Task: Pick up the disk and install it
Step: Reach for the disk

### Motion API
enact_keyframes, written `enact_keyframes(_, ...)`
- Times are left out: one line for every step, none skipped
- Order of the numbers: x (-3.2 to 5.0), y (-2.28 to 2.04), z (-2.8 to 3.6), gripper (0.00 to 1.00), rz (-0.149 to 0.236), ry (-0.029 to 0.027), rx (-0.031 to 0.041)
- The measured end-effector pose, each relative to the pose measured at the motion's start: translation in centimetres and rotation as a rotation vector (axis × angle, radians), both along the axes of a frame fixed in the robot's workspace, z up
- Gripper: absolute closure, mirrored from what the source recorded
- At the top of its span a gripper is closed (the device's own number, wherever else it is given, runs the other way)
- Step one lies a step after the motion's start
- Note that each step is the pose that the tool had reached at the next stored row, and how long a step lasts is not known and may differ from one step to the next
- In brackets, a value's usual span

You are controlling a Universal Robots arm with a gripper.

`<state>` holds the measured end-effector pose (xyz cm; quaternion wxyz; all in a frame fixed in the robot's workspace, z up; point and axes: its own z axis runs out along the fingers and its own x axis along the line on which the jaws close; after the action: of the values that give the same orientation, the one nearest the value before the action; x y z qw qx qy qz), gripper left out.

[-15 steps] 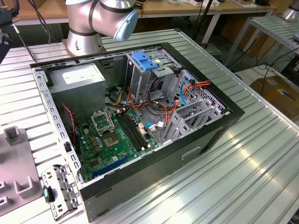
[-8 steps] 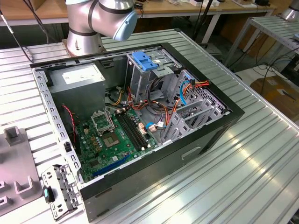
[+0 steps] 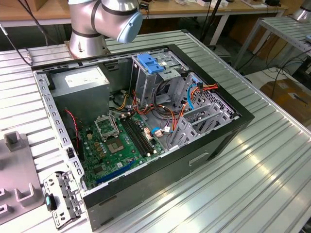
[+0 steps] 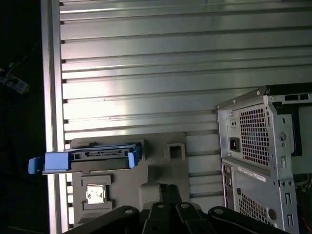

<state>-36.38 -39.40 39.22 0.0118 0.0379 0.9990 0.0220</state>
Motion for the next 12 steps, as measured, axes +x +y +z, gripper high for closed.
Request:
enact_keyframes(-0.29, 0.01, 0.01, 0.89, 0.0, 0.0001, -0.0001)
enact_keyframes(-0.49, 0.02, 0.0, 0.89, 0.0, 0.0001, -0.0001)
enact_keyframes(-0.73, 0.02, 0.0, 0.89, 0.0, 0.0002, -0.0001)
enact_keyframes(-0.93, 0.03, 0.0, 0.89, 0.0, 0.0001, 0.0)
enact_keyframes(-1.25, 0.04, -0.01, 0.89, 0.0, 0.0, 0.0)
enact_keyframes(-1.68, 0.05, -0.01, 0.89, 0.0, 0.0001, 0.0)
enact_keyframes(-1.96, 0.06, -0.01, 0.89, 0.0, 0.0001, 0.0)
enact_keyframes(-2.17, 0.06, -0.01, 0.89, 0.0, 0.0001, 0.0)
enact_keyframes(-2.67, 0.08, -0.01, 0.89, 0.0, 0.0002, -0.0001)
enact_keyframes(-3.01, 0.08, -0.02, 0.89, 0.0, 0.0001, 0.0)
enact_keyframes(-3.55, 0.09, -0.02, 0.89, 0.0, 0.0001, 0.0)
enact_keyframes(-4.09, 0.11, -0.03, 0.89, 0.0, 0.0001, 0.0001)
